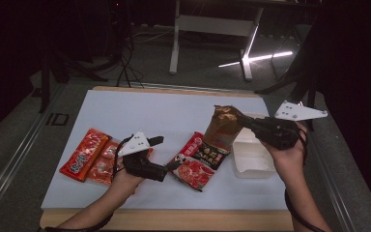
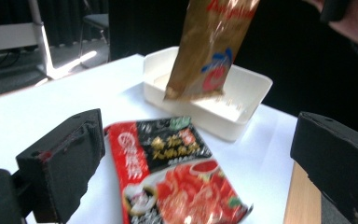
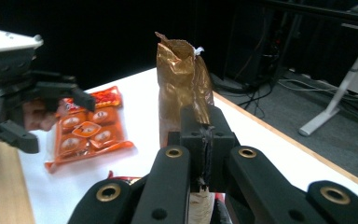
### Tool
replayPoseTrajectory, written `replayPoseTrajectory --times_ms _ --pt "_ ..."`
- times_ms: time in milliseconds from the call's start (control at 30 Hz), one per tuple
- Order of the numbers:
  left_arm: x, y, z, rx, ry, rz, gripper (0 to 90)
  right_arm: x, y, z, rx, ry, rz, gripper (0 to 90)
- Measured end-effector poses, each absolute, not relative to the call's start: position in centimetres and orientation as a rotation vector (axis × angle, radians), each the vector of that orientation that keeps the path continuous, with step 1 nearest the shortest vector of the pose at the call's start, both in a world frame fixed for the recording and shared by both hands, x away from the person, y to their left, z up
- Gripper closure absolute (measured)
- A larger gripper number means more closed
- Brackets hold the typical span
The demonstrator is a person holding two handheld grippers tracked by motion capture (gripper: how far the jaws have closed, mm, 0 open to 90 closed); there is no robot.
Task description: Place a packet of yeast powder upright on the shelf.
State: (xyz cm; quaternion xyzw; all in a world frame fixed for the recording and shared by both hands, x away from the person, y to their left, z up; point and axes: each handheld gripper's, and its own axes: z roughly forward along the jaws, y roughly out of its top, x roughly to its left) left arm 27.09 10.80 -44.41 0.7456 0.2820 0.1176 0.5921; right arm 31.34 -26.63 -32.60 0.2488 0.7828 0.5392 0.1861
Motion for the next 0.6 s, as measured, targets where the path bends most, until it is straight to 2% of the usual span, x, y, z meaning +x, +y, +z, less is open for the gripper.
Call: replayPoseTrajectory --times_ms 600 --pt "24.2 14.8 -48.6 1.818 0.715 0.267 3.5 34.6 -29.6 -31.7 0.754 2.156 1.479 89.2"
